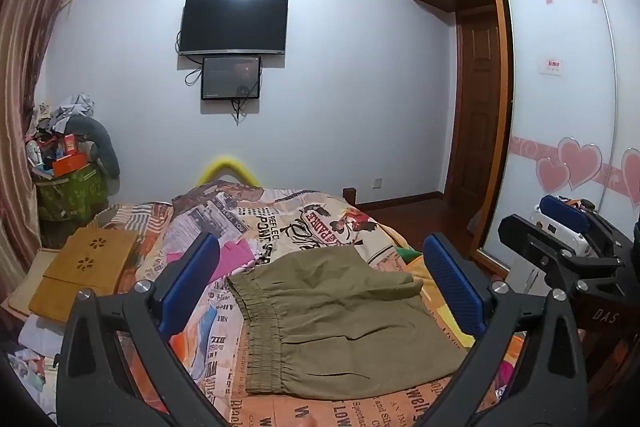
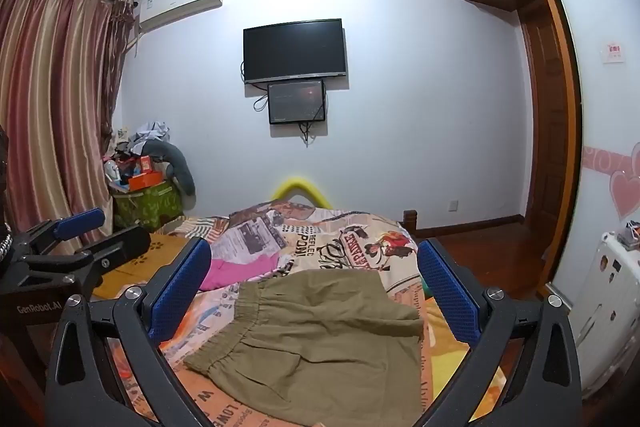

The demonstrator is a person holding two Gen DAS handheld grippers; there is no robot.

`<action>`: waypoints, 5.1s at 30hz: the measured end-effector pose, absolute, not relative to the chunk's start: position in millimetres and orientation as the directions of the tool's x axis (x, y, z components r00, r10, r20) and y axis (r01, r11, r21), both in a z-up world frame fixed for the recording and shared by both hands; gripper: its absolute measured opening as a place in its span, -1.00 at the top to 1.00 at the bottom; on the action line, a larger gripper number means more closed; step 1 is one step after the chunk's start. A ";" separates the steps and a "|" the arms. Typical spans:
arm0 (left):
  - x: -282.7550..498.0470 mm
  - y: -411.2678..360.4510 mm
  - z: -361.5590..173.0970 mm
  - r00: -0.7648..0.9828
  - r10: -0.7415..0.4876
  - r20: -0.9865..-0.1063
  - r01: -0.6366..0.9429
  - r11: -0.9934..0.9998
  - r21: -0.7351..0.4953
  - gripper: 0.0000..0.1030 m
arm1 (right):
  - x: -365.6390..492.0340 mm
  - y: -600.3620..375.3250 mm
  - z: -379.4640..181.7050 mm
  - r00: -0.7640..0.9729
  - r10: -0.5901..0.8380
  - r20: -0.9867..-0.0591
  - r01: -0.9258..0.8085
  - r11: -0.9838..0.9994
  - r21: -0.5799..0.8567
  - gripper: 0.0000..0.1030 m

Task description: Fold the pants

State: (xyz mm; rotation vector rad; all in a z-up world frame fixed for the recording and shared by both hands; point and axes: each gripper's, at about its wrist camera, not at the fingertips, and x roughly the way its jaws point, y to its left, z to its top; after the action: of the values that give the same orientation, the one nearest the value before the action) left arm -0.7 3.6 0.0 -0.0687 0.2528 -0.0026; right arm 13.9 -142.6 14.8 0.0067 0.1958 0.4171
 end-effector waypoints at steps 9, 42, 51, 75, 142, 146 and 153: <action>1.6 -5.1 -2.8 0.970 -0.007 -0.244 0.000 1.000 -0.030 -1.00 | 14.6 -142.4 14.4 0.896 0.402 -0.191 -0.401 0.915 0.044 -0.99; 4.1 -4.0 2.2 0.974 0.007 -0.227 -0.015 0.999 -0.031 -1.00 | 15.4 -143.8 14.3 0.894 0.403 -0.195 -0.402 0.914 0.046 -0.99; 2.3 -5.7 2.2 0.975 0.011 -0.223 -0.018 0.999 -0.030 -1.00 | 15.1 -144.2 14.0 0.894 0.403 -0.195 -0.402 0.914 0.047 -0.99; 2.1 -6.2 2.2 0.975 0.012 -0.224 -0.020 0.999 -0.031 -1.00 | 15.6 -145.0 13.6 0.894 0.402 -0.198 -0.401 0.915 0.050 -0.99; 287.9 111.8 -274.0 0.387 -0.088 -0.918 -0.042 0.993 -0.113 -0.50 | 267.8 -219.8 -225.2 0.413 0.341 -0.844 -0.253 0.934 0.253 0.33; 287.1 109.1 -276.3 0.410 -0.066 -0.910 -0.028 0.996 -0.085 -0.50 | 264.3 -225.5 -228.0 0.416 0.345 -0.841 -0.250 0.933 0.259 0.69; 285.3 107.5 -271.5 0.420 0.001 -0.907 -0.012 1.000 -0.004 -0.49 | 258.5 -215.1 -223.1 0.440 0.276 -0.854 -0.294 0.943 0.153 0.81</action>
State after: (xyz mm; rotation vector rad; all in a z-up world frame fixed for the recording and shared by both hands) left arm 285.3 107.5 -271.5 -0.0105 1.1368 0.0081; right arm 258.5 -215.1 -223.1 -0.0193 1.0570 0.3540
